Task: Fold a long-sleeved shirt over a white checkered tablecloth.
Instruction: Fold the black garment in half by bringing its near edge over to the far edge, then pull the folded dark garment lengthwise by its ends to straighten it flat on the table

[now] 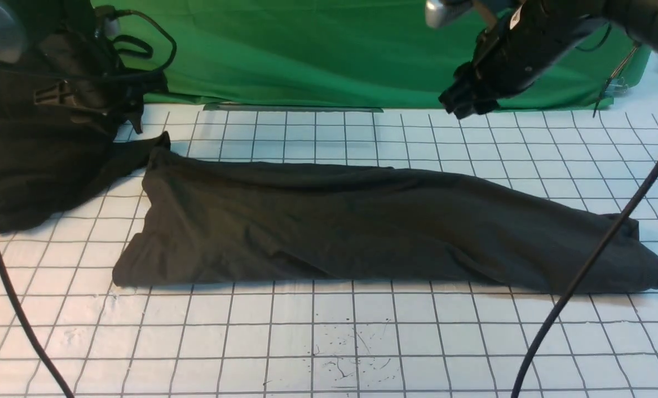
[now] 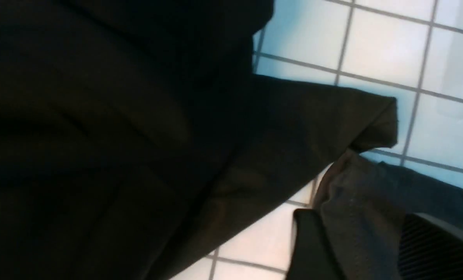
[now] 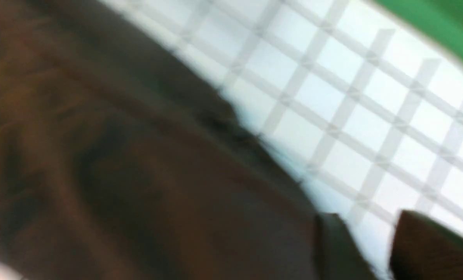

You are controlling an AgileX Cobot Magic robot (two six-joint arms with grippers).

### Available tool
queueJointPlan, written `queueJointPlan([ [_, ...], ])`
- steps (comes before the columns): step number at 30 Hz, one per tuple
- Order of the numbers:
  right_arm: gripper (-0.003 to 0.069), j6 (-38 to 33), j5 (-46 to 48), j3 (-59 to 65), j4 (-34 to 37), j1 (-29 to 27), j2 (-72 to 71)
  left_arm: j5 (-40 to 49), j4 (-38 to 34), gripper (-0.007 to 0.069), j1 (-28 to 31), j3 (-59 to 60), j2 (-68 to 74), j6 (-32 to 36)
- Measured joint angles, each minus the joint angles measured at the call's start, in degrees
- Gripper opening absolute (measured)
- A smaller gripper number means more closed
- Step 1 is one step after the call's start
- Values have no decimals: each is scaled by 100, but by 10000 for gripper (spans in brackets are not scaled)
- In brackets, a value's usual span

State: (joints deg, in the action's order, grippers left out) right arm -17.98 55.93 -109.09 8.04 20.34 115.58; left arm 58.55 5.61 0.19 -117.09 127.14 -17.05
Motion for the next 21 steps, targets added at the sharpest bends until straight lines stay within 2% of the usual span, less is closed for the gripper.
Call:
queueJointPlan([
  [1,98,-66,68,0,116,0,17,0,0,342,6,-10,0,0],
  [2,44,-229,292,0,524,0,178,173,-46,353,6,-49,0,7],
  [3,41,-264,316,0,565,8,229,173,-46,353,6,-49,0,7],
  [4,20,-315,429,6,831,19,450,393,-235,337,6,-94,-5,234],
  [6,11,-354,447,11,931,25,679,615,-561,291,-1,-106,-11,510],
  [8,9,-404,415,17,980,58,932,864,-957,210,-41,-111,-11,822],
  [9,9,-420,356,17,993,78,1042,979,-1084,146,-86,-111,-11,1002],
  [12,8,-468,-1,17,998,135,1280,1074,-1232,33,-278,-111,-11,1271],
  [17,8,-387,-1099,17,842,112,1564,1091,-1283,-1,-733,-111,-33,1409],
  [21,13,-191,-1076,-195,189,-54,1620,1091,-1307,-3,-1075,-111,-89,1436],
])
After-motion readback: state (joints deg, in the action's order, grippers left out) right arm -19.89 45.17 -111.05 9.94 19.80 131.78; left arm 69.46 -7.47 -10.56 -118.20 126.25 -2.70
